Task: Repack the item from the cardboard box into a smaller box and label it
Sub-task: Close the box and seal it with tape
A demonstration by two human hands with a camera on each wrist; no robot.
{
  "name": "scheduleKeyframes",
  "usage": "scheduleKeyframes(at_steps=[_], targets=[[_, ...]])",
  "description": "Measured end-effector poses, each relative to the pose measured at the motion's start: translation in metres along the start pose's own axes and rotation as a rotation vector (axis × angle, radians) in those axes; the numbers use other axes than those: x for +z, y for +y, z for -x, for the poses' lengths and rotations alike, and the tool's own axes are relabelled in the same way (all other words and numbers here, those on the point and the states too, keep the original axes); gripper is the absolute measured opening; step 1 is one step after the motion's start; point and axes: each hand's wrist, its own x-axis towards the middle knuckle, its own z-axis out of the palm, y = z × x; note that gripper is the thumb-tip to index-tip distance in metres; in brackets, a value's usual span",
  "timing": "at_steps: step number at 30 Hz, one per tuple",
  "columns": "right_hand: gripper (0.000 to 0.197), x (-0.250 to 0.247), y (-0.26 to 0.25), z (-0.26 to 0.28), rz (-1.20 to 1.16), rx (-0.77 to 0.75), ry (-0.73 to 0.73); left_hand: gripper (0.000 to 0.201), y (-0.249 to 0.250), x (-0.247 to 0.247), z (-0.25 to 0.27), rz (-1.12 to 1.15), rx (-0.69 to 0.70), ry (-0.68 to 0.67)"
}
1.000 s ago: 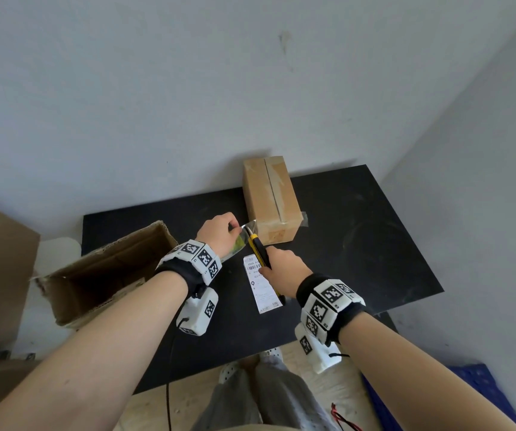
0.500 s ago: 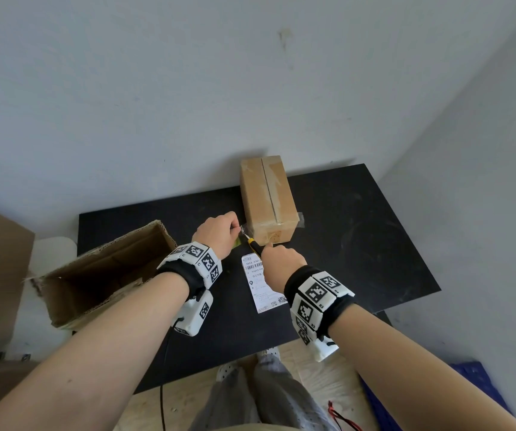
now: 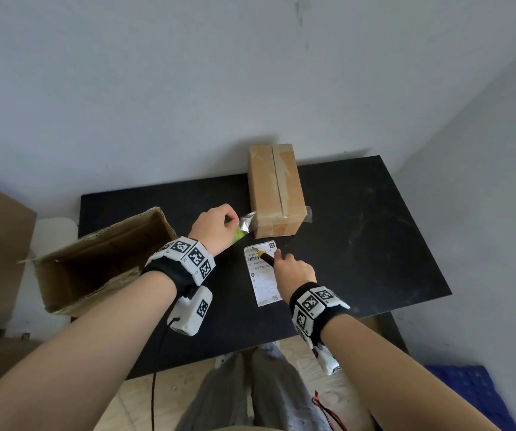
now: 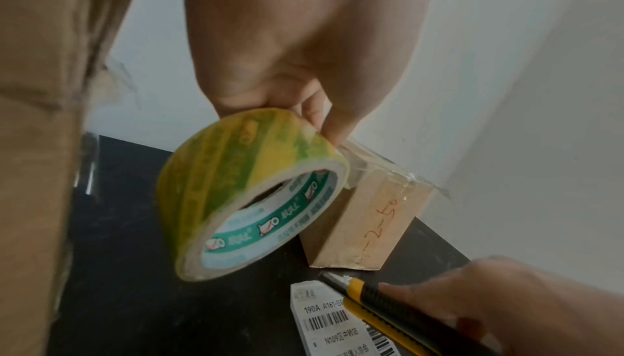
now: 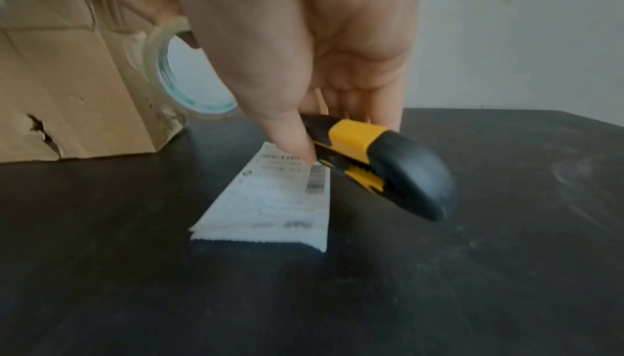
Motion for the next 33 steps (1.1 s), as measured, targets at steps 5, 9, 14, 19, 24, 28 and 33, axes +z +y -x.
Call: scheduleKeyframes(at_steps=[5,9,14,19,24,28,33], targets=[[0.070,0.018,0.005,-0.011,0.021,-0.041,0.051,0.016,-0.001,-0.001,0.002,0.014,0.000,-0.021],[0.073,0.029,0.010,-0.011,0.033,-0.095,0.067,0.016,0.000,0.000,0.005,0.035,-0.019,-0.023],[0.056,0.031,0.018,-0.013,-0.015,-0.219,0.162,0.014,0.002,0.001,0.007,0.038,-0.031,-0.023],[0.032,0.002,0.026,-0.012,-0.069,-0.402,0.810,0.015,0.006,0.000,0.007,-0.002,-0.027,-0.033],[0.059,-0.039,0.035,-0.024,0.011,-0.444,0.656,0.013,0.007,0.000,0.009,-0.014,-0.057,-0.017],[0.064,-0.047,0.046,-0.032,-0.031,-0.495,0.489,0.008,0.007,0.002,0.008,-0.061,-0.052,-0.001],[0.064,-0.050,0.056,-0.032,-0.061,-0.493,0.475,0.011,0.004,0.009,0.008,-0.219,-0.090,0.002]])
